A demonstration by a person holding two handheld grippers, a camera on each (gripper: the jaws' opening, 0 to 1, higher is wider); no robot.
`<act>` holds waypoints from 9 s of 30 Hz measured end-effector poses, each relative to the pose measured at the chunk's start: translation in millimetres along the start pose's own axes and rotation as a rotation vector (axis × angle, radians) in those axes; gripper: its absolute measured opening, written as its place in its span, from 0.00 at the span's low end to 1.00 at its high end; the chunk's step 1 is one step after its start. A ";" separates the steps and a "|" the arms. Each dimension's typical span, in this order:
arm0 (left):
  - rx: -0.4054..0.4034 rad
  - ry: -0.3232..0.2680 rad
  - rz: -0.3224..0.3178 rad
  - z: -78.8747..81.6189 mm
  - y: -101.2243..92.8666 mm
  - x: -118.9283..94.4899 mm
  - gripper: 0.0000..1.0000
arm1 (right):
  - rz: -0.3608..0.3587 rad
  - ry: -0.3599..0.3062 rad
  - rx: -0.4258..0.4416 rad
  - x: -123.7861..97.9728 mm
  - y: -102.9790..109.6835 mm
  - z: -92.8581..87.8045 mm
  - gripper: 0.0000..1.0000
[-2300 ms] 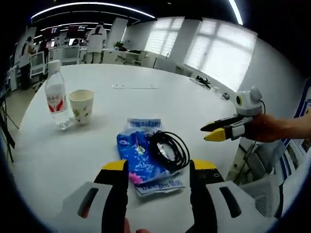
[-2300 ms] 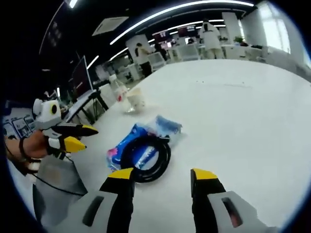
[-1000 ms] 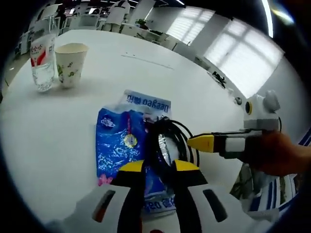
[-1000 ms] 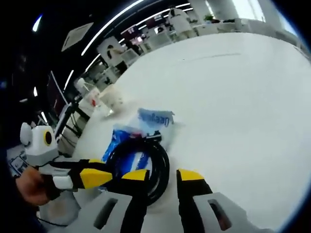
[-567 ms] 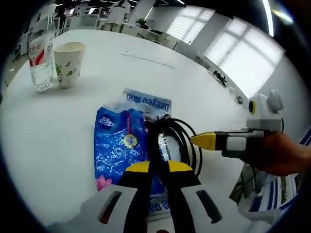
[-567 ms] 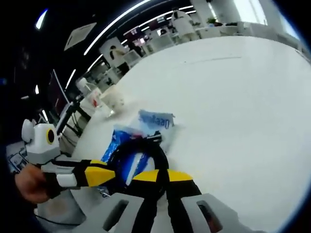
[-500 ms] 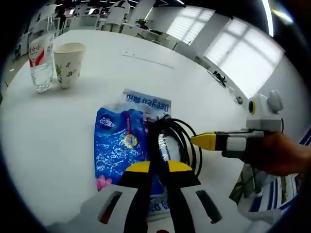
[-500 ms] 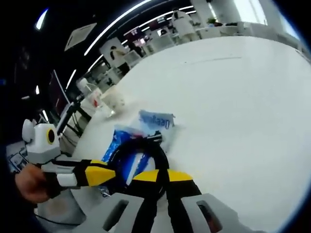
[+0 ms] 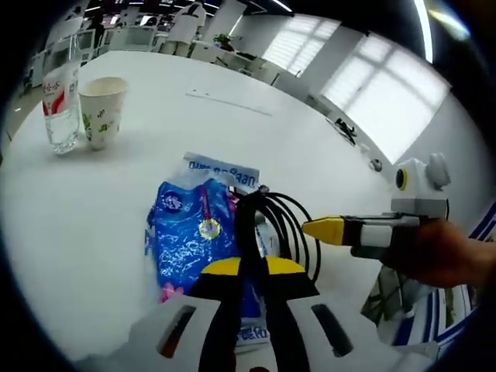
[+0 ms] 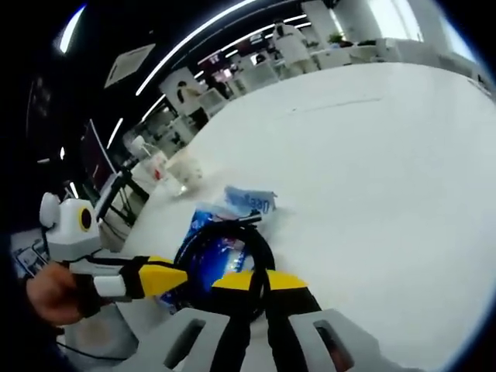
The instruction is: Arrange the tabletop items into an orderly group along one side of the table until the central work area is clear of visible clutter.
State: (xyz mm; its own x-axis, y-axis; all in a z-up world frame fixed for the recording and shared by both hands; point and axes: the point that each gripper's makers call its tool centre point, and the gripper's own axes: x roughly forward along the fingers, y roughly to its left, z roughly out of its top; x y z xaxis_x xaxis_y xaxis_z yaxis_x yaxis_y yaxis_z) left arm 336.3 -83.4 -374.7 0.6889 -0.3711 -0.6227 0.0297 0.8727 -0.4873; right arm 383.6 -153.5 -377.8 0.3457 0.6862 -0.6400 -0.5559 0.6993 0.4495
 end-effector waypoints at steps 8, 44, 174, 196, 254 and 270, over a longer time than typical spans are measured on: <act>0.003 -0.001 -0.020 -5.2 -12.4 -1.5 0.06 | -0.011 -0.020 0.007 -14.5 -4.7 -1.5 0.00; 0.061 -0.058 -0.054 19.7 -15.5 -33.4 0.04 | 0.033 -0.101 -0.058 -31.7 34.2 25.8 0.00; 0.199 0.034 -0.077 64.5 -54.1 68.1 0.15 | -0.100 -0.033 0.007 -44.0 -81.7 43.5 0.08; 0.100 -0.041 0.076 50.2 -21.2 18.4 0.20 | 0.002 -0.055 -0.039 -48.6 -54.5 47.1 0.20; -0.459 -0.194 0.332 -23.2 34.7 -77.0 0.35 | 0.267 0.234 -0.507 34.4 57.4 44.2 0.50; -0.514 -0.204 0.329 -26.7 44.3 -69.1 0.26 | 0.266 0.289 -0.547 54.0 68.3 51.2 0.38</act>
State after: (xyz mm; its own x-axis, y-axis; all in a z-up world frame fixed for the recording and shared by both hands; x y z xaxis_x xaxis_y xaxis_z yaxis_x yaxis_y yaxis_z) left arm 270.7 -27.5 -369.5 0.7280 0.0020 -0.6856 -0.5227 0.6487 -0.5532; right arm 403.1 -58.4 -349.8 -0.0298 0.6869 -0.7261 -0.9233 0.2594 0.2833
